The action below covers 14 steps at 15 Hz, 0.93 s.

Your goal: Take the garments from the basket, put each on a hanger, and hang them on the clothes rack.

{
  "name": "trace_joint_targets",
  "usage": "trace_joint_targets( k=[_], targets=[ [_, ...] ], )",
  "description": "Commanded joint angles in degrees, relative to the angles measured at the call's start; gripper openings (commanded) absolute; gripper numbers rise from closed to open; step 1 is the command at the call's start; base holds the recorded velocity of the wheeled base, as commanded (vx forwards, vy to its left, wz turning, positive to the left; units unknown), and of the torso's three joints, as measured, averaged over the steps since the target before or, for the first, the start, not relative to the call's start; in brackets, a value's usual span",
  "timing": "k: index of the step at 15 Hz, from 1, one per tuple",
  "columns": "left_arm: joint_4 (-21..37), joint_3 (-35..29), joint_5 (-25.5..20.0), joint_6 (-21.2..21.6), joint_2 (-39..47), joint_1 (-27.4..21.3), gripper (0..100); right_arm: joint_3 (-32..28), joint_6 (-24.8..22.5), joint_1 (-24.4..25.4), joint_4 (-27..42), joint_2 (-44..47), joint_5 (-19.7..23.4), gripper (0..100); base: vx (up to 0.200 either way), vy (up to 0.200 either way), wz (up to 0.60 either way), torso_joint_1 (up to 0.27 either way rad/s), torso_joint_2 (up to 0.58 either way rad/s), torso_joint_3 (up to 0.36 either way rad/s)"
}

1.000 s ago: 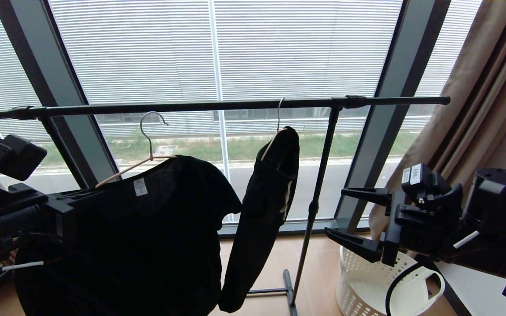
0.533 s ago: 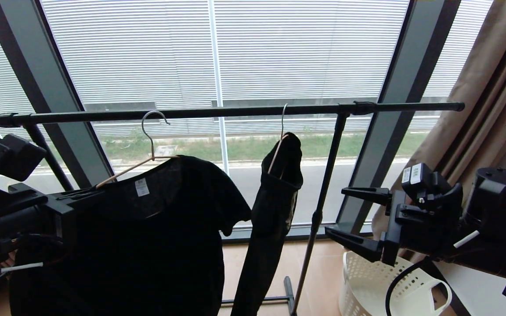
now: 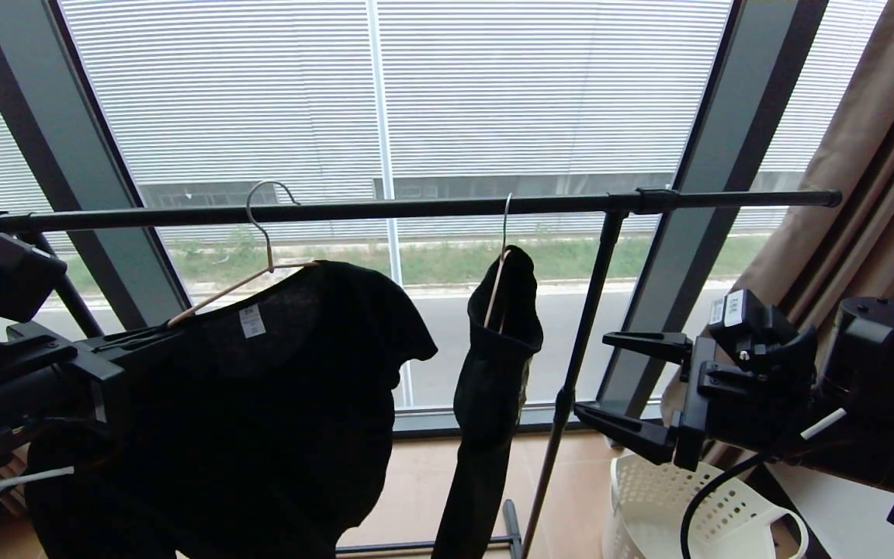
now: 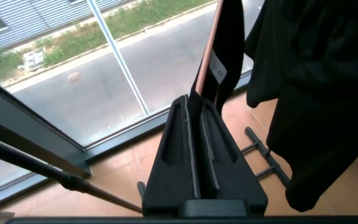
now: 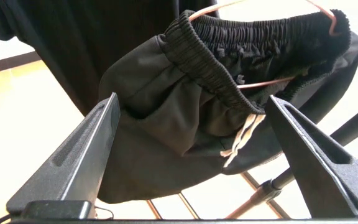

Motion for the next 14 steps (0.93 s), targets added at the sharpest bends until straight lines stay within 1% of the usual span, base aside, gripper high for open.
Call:
trace_joint_targets(
  k=[1, 5, 8, 9, 12, 14],
  targets=[
    [-0.05, 0.07, 0.01, -0.91, -0.77, -1.26, 0, -0.01, -0.04, 0.01, 0.0, -0.07, 0.03, 100, 0.0, 0.0, 0.0, 0.0, 0.0, 0.0],
    [-3.3, -0.28, 0.1, -8.73, 0.64, -6.88, 0, 0.08, -0.04, 0.01, 0.0, -0.07, 0.03, 100, 0.0, 0.0, 0.0, 0.0, 0.0, 0.0],
    [-5.94, -0.28, 0.18, -12.77, 4.15, -10.31, 0, -0.01, -0.13, 0.01, -0.09, -0.16, 0.03, 100, 0.0, 0.0, 0.0, 0.0, 0.0, 0.0],
    [-6.12, -0.28, 0.18, -12.86, 4.77, -10.66, 0, -0.01, -0.13, -0.07, -0.09, -0.25, 0.03, 100, 0.0, 0.0, 0.0, 0.0, 0.0, 0.0],
    [-10.42, -0.28, 0.45, -13.13, 8.9, -11.19, 0, 0.08, -0.04, 0.01, -0.09, -0.86, 0.03, 100, 0.0, 0.0, 0.0, 0.0, 0.0, 0.0],
    [-12.44, -1.07, 2.91, -13.13, 10.92, -11.19, 0, 0.08, -0.04, -0.16, -0.09, -1.48, 0.03, 100, 0.0, 0.0, 0.0, 0.0, 0.0, 0.0]
  ],
)
